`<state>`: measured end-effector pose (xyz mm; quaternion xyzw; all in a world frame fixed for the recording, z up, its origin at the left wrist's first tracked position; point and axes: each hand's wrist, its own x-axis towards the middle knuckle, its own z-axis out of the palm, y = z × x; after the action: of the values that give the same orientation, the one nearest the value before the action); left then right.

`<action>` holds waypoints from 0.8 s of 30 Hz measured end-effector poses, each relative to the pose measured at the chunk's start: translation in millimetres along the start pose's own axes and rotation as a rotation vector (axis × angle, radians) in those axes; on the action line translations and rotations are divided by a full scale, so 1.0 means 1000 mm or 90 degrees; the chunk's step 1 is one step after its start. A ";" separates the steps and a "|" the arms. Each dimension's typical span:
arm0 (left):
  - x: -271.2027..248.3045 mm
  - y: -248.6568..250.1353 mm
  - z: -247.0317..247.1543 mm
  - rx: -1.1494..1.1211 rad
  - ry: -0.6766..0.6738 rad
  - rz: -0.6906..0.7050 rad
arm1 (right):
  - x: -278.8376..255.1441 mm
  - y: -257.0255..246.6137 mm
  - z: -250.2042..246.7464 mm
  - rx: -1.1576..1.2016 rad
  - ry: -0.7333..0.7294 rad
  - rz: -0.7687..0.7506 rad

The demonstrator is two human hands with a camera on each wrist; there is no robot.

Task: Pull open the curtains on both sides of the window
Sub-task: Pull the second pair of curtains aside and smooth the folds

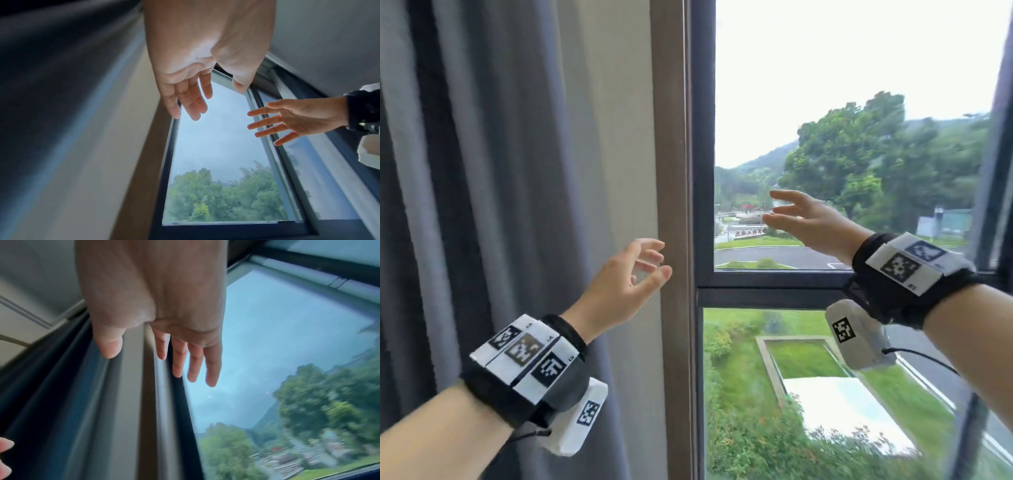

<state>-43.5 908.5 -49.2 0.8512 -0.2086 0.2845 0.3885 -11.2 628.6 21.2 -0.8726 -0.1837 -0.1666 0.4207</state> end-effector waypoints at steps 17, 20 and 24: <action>0.045 0.202 0.299 -0.296 -0.088 0.119 | -0.178 0.109 -0.327 -0.317 0.174 0.213; 0.048 0.236 0.347 -0.349 -0.088 0.114 | -0.198 0.115 -0.366 -0.351 0.188 0.227; 0.053 0.276 0.408 -0.411 -0.096 0.112 | -0.218 0.126 -0.405 -0.405 0.203 0.244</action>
<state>-30.8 414.4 -83.9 0.6819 -0.3888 0.1726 0.5950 -199.8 193.8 78.2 -0.9410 0.1107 -0.2668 0.1764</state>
